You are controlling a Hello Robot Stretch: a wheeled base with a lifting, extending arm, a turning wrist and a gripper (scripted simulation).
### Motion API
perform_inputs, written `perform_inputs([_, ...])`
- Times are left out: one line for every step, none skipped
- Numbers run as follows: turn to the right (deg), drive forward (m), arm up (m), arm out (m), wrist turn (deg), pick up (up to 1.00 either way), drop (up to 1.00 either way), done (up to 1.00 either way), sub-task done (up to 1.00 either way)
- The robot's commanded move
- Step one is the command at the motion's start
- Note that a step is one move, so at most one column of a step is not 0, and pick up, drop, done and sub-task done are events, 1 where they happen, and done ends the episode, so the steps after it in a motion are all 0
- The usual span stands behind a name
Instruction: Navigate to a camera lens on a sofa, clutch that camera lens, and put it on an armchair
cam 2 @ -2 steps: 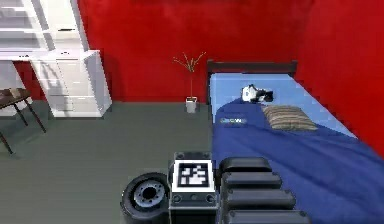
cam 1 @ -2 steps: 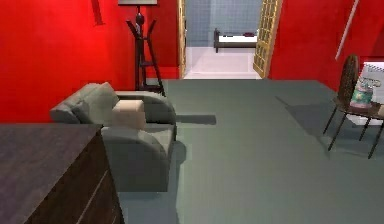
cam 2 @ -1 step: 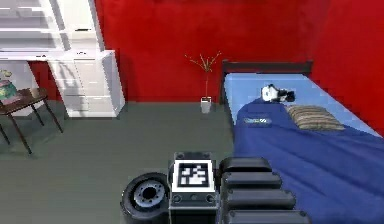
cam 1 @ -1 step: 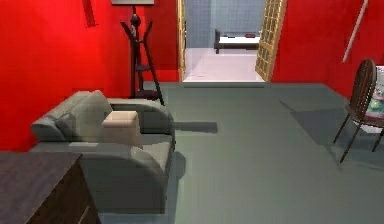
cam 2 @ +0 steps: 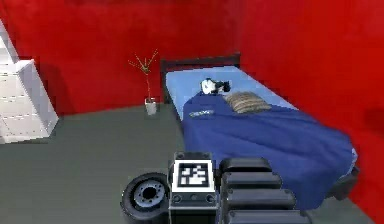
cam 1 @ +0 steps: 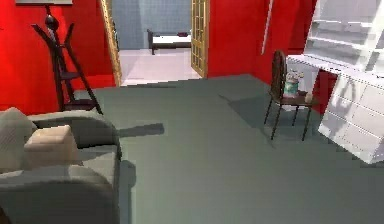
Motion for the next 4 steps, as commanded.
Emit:
perform_inputs([0.0, 0.80, 0.00, 0.00, 0.0, 0.00, 0.00, 0.00, 0.00])
perform_inputs([-15.0, 0.00, 0.00, 0.00, 0.0, 0.00, 0.00, 0.00, 0.00])
perform_inputs([0.0, 1.00, 0.00, 0.00, 0.0, 0.00, 0.00, 0.00, 0.00])
perform_inputs([-3.0, 0.00, 0.00, 0.00, 0.0, 0.00, 0.00, 0.00, 0.00])
